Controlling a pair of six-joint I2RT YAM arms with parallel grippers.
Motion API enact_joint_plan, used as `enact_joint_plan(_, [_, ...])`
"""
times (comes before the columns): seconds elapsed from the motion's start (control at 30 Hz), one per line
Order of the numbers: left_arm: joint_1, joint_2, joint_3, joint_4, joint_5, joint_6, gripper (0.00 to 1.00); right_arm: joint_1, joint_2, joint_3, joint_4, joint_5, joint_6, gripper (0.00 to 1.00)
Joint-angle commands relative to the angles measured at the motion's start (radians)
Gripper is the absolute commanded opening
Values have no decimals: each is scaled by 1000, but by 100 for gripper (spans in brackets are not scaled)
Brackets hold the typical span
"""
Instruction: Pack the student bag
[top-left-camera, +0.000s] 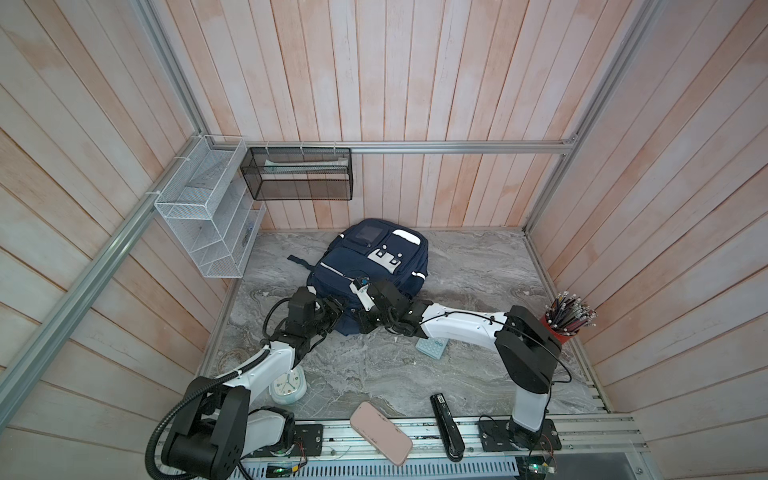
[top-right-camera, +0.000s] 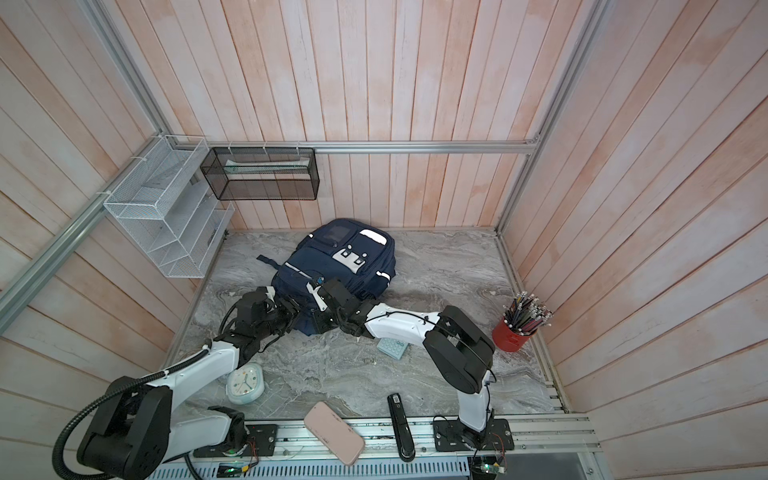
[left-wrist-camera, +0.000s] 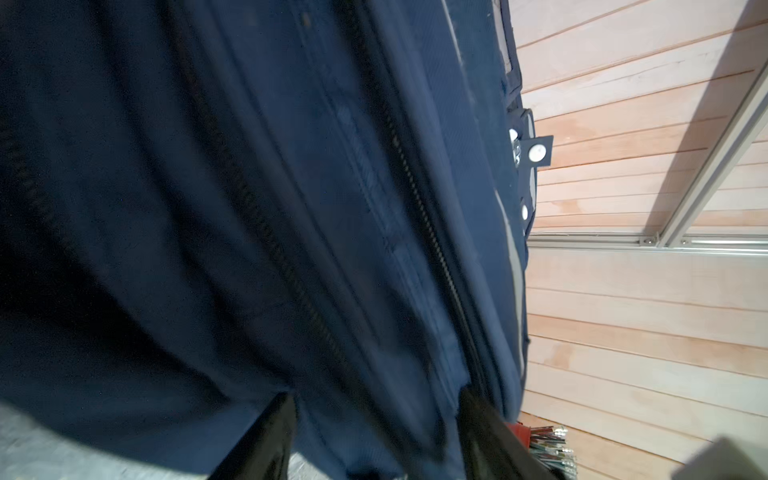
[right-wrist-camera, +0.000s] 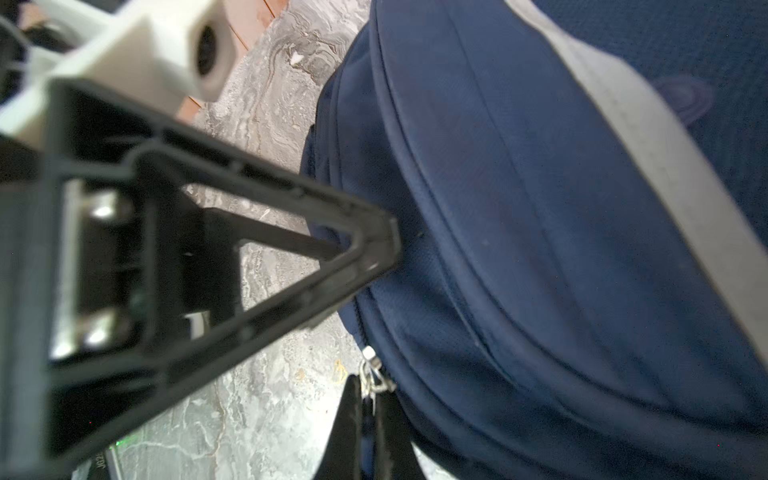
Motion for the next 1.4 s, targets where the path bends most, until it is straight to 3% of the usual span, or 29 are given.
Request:
enact_joint_plan(0.0, [-9, 54, 51, 86, 7, 12, 51, 23, -60, -45, 49, -23, 10, 0])
enact_joint_plan(0.03, [-8, 63, 61, 78, 10, 27, 39, 18, -62, -54, 45, -20, 8, 0])
enact_joint_plan(0.1, [-7, 62, 66, 60, 12, 53, 3, -3, -70, -78, 21, -17, 1, 0])
enact_joint_plan(0.13, [-7, 51, 59, 54, 12, 54, 0, -13, -79, -98, 13, -9, 1, 0])
enact_joint_plan(0.23, [-6, -6, 32, 17, 3, 65, 0, -84, -130, -189, -13, 33, -6, 0])
enact_joint_plan(0.47, [20, -101, -22, -62, 44, 96, 0, -373, -247, -336, -55, 63, -89, 0])
enact_joint_plan(0.6, [51, -112, -57, -30, 110, 62, 0, -548, -200, -313, -28, -32, -161, 0])
enact_joint_plan(0.67, [59, -97, -56, -20, 133, 64, 0, -583, -159, -256, -76, -43, -170, 0])
enact_joint_plan(0.87, [101, -76, -25, -59, 119, 121, 0, -566, -202, -307, -63, -33, -119, 0])
enact_joint_plan(1.07, [161, 14, 90, -113, 120, 222, 1, -404, -264, -344, -126, 81, -156, 0])
enact_joint_plan(1.13, [164, 43, 124, -130, 129, 239, 12, -380, -271, -342, -139, 120, -165, 0])
enact_joint_plan(1.23, [165, 62, 130, -125, 147, 233, 18, -387, -278, -326, -166, 184, -164, 25])
enact_joint_plan(1.37, [164, -7, 116, -165, 88, 244, 27, -387, -347, -326, -200, 313, -140, 43])
